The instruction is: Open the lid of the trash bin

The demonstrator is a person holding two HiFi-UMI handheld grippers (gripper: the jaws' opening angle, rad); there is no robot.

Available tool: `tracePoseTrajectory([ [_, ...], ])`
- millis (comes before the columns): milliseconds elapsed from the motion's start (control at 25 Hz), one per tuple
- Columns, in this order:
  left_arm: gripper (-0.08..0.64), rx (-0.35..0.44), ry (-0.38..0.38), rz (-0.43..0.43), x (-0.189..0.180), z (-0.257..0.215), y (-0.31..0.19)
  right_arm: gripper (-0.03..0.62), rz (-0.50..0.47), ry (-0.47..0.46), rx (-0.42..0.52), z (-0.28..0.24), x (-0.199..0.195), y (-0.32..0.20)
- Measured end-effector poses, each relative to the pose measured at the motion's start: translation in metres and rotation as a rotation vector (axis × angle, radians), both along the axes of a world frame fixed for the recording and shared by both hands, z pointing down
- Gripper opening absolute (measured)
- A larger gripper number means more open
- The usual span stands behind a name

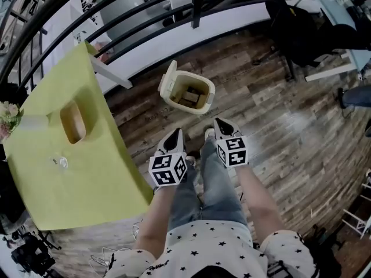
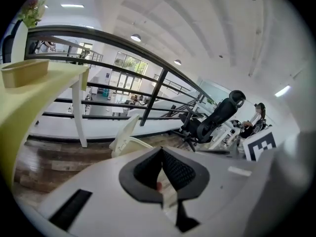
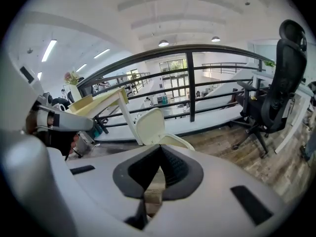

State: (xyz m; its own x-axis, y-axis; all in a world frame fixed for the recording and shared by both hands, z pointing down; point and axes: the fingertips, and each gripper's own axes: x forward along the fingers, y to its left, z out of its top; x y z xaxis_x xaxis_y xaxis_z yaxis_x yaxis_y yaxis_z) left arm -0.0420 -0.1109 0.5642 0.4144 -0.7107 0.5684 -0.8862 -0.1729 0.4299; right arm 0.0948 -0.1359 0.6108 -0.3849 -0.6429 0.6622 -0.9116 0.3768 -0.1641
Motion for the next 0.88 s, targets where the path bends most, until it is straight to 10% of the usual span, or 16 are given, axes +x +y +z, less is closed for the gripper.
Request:
tracePoseTrajectory([
  [880,0.012,0.108,0.045,0.143,-0.011,-0.104,0.069,-0.006,0.089,-0.046,0.158,-0.139,-0.025,0.103],
])
